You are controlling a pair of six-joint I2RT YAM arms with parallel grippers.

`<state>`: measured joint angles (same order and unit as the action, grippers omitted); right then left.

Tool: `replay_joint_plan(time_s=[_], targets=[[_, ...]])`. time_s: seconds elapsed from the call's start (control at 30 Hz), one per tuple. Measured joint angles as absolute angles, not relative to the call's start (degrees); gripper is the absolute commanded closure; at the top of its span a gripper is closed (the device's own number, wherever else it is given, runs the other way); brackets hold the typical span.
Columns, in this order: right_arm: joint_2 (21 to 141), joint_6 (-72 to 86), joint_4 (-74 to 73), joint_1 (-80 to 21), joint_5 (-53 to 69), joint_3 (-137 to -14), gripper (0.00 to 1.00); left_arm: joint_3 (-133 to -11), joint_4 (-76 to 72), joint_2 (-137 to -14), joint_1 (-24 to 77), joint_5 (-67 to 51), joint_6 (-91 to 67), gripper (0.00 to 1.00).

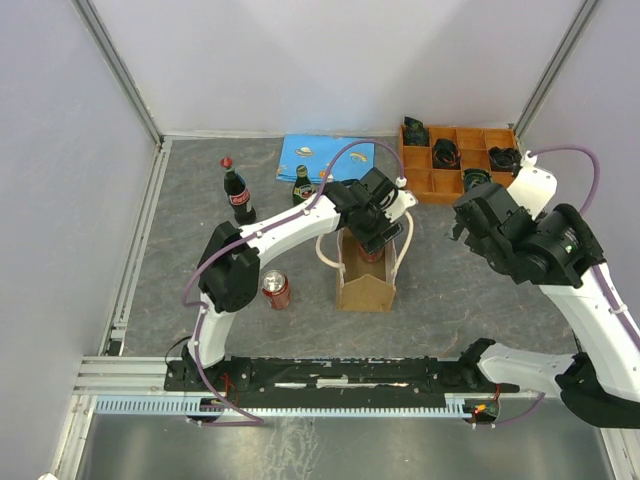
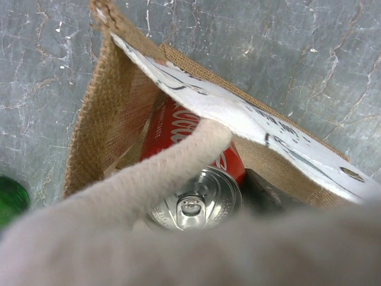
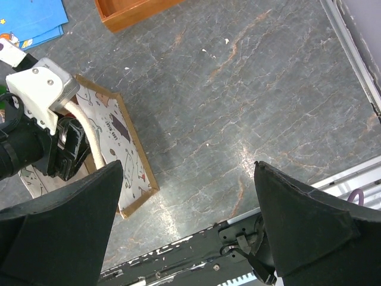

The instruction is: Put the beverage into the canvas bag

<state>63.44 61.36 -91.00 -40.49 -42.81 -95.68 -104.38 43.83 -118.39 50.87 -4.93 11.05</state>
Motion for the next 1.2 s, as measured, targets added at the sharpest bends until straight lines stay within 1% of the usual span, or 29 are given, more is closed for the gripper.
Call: replay_joint_plan(time_s=[0.1, 0.13, 0.2, 0.27, 0.33, 0.4, 0.6, 0.83, 0.93, 1.2], targets=[[62.9, 61.7, -91.2, -40.5, -42.8, -95.5, 0.01, -104.4, 43.1, -118.6, 50.9, -4.1, 10.8, 0.96], [62.8, 61.7, -91.2, -40.5, -42.8, -95.4, 0.01, -104.4, 43.0, -118.6, 50.9, -3.9, 10.7, 0.93], [62.8, 61.7, -91.2, -40.5, -42.8, -95.4, 0.01, -104.3, 42.3, -118.6, 50.9, -3.3, 10.5, 0.78], [62.8, 61.7, -91.2, -40.4, -42.8, -95.4, 0.01, -103.9, 41.4, -118.6, 50.9, -3.0, 10.2, 0.6], [62.8, 61.7, -91.2, -40.4, -42.8, -95.4, 0.01, -103.3, 40.6, -118.6, 50.9, -2.8, 10.1, 0.49], [62.8, 61.7, -91.2, -40.4, -42.8, -95.4, 0.01, -102.7, 39.9, -118.6, 51.0, -2.7, 10.1, 0.43], [62.8, 61.7, -91.1, -40.4, -42.8, -95.2, 0.01, -101.4, 36.8, -118.4, 51.2, -2.7, 10.0, 0.28], [63.0, 61.7, -90.9, -40.4, -42.7, -94.6, 0.01, -100.0, 34.9, -117.7, 51.2, -2.8, 9.2, 0.15], [63.0, 61.7, -90.9, -40.4, -42.7, -94.2, 0.01, -99.9, 34.8, -117.2, 51.2, -3.0, 8.5, 0.06], [63.0, 61.7, -90.9, -40.4, -42.7, -93.9, 0.01, -99.9, 34.7, -113.2, 51.2, -2.9, 8.0, 0.04]])
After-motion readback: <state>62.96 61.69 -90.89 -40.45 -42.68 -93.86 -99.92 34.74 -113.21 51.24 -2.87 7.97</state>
